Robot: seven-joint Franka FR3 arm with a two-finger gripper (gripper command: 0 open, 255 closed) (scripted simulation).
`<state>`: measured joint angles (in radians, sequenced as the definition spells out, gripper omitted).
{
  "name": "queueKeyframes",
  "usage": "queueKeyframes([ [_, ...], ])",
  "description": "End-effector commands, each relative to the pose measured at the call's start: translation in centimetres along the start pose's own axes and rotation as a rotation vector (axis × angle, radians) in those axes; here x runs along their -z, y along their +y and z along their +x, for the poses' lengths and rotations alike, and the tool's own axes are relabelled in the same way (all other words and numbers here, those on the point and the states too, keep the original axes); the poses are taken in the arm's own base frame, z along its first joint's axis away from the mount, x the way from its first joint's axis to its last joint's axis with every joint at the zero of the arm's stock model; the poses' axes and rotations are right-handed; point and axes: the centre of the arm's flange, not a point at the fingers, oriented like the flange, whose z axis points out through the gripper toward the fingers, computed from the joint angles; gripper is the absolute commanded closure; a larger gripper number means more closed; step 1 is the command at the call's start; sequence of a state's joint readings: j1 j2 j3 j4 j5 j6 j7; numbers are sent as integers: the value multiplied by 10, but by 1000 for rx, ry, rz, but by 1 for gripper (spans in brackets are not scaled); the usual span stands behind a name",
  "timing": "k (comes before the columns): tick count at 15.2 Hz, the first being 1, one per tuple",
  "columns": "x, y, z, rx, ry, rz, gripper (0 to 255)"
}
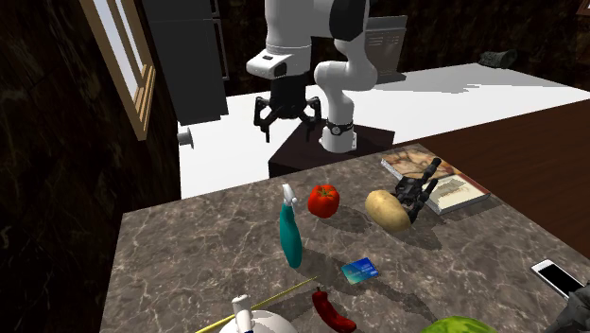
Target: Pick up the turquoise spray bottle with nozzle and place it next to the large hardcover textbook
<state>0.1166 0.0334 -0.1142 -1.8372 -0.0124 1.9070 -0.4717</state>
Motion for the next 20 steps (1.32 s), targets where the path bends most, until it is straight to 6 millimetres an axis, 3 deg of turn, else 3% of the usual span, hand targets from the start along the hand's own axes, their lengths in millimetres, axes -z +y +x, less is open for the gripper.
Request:
queueKeyframes([
  [1, -15, 5, 25, 39, -7, 9, 0],
  [7, -51, 10, 99, 152, -29, 34, 0],
  [15, -92, 9, 100, 156, -29, 35, 0],
  [20, -92, 9, 100, 156, -29, 35, 0],
])
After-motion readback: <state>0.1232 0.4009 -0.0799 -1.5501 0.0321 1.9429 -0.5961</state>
